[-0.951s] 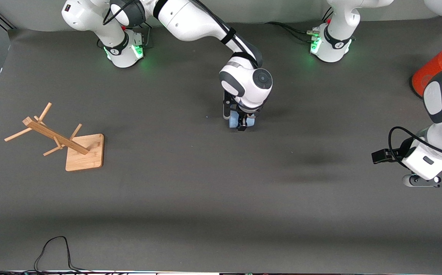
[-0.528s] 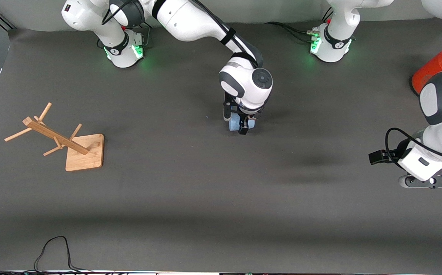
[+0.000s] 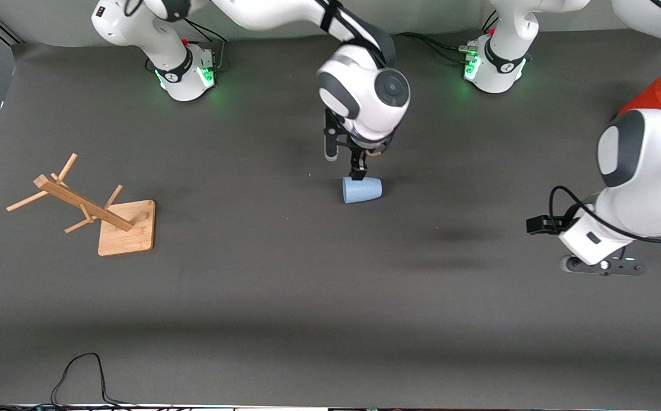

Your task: Rotate and upright cup with both arms

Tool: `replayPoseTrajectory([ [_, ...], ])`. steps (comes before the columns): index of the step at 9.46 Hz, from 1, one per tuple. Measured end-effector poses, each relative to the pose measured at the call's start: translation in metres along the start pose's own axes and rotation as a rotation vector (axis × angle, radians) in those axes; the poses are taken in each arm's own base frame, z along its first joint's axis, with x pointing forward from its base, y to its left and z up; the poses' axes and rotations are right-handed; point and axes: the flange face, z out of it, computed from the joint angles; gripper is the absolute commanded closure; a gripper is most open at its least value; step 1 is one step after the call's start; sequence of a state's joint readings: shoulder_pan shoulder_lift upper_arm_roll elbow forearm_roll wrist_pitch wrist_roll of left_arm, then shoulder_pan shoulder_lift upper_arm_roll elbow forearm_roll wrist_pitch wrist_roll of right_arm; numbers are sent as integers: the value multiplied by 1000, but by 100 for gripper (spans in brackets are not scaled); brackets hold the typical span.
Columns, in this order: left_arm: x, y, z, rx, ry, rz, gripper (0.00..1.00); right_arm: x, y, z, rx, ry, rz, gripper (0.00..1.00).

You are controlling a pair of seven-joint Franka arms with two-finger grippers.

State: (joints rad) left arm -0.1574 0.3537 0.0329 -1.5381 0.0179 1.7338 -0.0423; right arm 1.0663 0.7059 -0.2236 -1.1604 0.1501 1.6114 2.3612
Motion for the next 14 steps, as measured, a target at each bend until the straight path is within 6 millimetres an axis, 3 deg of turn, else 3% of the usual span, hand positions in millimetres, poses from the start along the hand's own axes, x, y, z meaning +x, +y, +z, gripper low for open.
replayPoseTrajectory([
  [3, -9, 65, 15, 21, -41, 2, 0, 117, -27, -84, -101, -22, -218, 0],
  [4, -15, 108, 19, 41, -42, -45, 0, 159, -37, -106, -116, -47, -297, 0],
  [5, -26, 164, 26, 107, -46, -62, 0, 200, -46, -125, -121, -74, -370, 0],
  [7, -48, 262, 28, 270, -58, -57, 0, 287, -60, -152, -110, -126, -517, 0],
  [9, -51, 339, 49, 374, -39, -58, 0, 388, -71, -159, -89, -186, -682, 0],
  [11, -63, 403, 108, 484, 4, -33, 0, 486, -70, -153, -52, -242, -833, 0],
  [13, -91, 459, 156, 561, 69, 33, 0, 548, -60, -149, 23, -250, -992, 0],
  [14, -98, 477, 168, 553, 98, 56, 0, 569, -56, -147, 63, -240, -1078, 0],
])
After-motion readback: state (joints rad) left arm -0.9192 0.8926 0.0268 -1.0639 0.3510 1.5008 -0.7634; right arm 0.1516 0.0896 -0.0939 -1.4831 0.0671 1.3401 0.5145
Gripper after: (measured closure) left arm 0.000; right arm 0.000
